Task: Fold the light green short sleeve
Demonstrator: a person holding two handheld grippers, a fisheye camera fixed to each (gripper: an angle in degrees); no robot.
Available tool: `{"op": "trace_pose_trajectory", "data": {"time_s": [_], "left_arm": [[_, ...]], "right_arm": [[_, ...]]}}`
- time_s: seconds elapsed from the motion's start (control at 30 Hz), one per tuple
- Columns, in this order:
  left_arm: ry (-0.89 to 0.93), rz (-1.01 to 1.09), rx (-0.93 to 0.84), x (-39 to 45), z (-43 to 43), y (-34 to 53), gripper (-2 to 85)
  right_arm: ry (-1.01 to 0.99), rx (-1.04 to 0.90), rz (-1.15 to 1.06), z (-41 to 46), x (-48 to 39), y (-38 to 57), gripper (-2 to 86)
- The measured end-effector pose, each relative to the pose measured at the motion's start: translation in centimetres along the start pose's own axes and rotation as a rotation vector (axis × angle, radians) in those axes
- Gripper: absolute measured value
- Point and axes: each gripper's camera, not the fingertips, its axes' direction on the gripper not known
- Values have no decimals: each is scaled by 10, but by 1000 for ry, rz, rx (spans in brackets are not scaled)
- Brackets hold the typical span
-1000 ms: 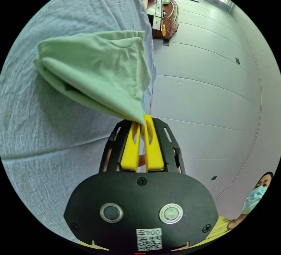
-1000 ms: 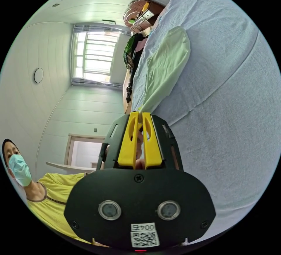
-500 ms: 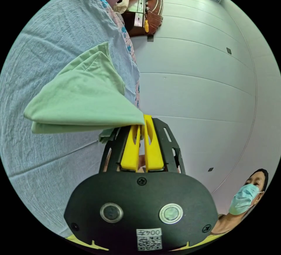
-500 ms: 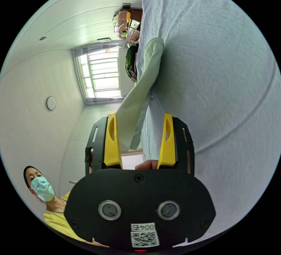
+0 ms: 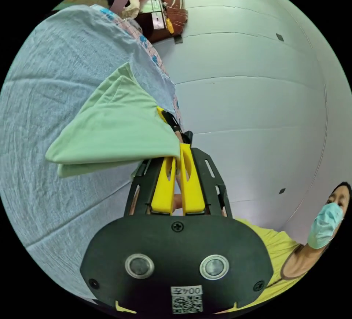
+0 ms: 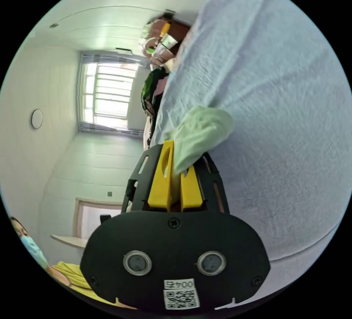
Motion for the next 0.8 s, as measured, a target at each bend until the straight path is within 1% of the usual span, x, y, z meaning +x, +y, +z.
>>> {"op": "trace_pose_trajectory", "data": {"time_s": [0.07,0.17,0.27,0.43,0.63,0.8], "left_arm": [[-47,82,22,28,-18,14,39],[-66,181,34,72,-40,39,39],[-83,278,50,120,-68,78,39],[-122,357,88,185,-121,161,39],[-214,369,181,245,-198,290,40],[-282,308,248,276,-265,403,40]], "right_arm": [[15,59,-161,-4,-41,14,15],[-10,83,-327,-12,-91,37,13],[-28,87,-430,-24,-133,65,12],[-55,70,-574,-40,-185,124,11],[-72,-5,-741,-32,-227,215,11],[-98,-86,-796,-11,-248,295,10]]}}
